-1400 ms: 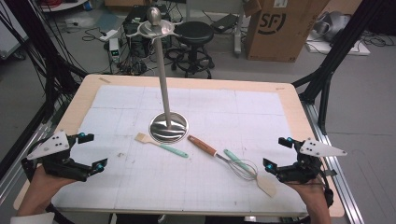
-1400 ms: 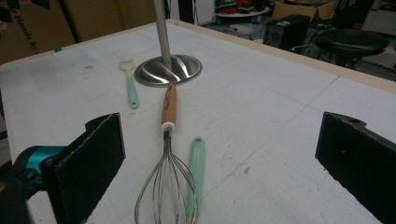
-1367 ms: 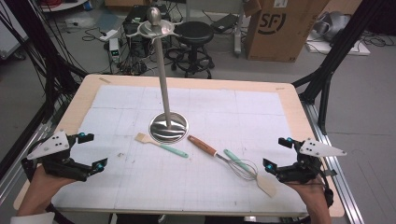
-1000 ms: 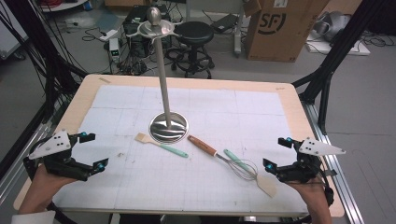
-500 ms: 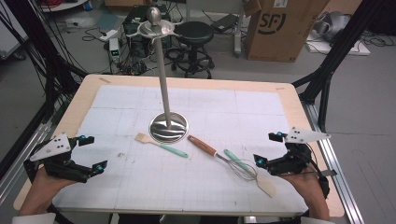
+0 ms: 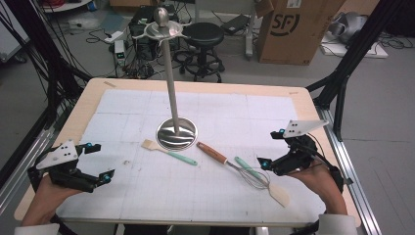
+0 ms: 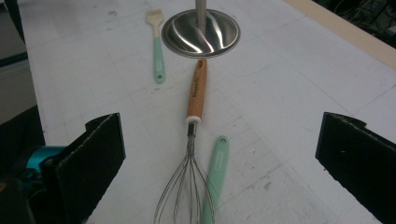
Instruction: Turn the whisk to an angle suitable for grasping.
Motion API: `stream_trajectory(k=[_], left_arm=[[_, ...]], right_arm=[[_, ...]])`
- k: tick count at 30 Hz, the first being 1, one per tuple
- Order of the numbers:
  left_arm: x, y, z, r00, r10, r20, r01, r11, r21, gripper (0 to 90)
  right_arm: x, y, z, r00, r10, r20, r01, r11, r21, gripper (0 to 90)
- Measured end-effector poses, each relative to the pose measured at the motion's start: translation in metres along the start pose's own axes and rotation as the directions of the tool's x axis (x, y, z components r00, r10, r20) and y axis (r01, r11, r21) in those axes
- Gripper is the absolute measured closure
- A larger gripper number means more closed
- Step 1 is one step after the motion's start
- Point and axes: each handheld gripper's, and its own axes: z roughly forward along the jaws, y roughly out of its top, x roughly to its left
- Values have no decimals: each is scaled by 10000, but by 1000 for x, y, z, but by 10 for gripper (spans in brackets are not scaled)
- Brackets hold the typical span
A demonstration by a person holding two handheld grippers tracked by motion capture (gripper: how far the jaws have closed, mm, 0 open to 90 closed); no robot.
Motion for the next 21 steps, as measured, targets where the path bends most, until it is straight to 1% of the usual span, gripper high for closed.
stream_trajectory(k=[1,2,3,4,5,6,7,9,11,16,19,20,21], left_arm=[[0,0,1,10000,10,17,-10,10000,2,16],[-1,0,2,10000,-5,31,5,10000,7,16],[-1,1,2,10000,41,45,-41,10000,57,16],[-2,1,3,10000,77,32,-77,9999,85,16],[-2,0,4,10000,94,13,-94,9999,126,16],[-2,0,4,9999,102,-20,-101,9998,169,16],[-2,0,5,10000,96,2,-96,9998,197,16],[-2,-1,6,9999,97,29,-98,9998,193,16],[-3,0,5,9999,115,26,-116,9998,174,16],[-3,1,4,9999,129,44,-129,9998,123,16],[-3,1,4,9998,170,54,-171,9998,116,16],[-3,1,4,9998,174,42,-175,9998,123,16],[-3,1,4,9998,178,25,-179,9997,137,16]], right_arm=[[0,0,0,10000,0,0,0,10000,0,4],[-1,4,4,9999,-105,-83,108,9993,351,4],[-2,7,6,9998,-134,-121,140,9987,496,4],[-2,7,6,9998,-134,-121,140,9987,496,4],[-2,11,11,9995,-270,-148,281,9966,775,4],[-2,14,14,9995,-301,-137,312,9954,904,4],[-2,14,14,9995,-301,-137,312,9954,904,4],[-2,19,19,9988,-416,-251,443,9924,1148,4],[0,26,28,9976,-598,-351,645,9863,1520,4],[1,37,45,9955,-758,-561,860,9742,2087,4],[3,42,57,9947,-755,-699,899,9685,2323,5],[3,42,57,9947,-755,-699,899,9685,2323,5],[4,45,65,9934,-810,-815,990,9635,2486,5]])
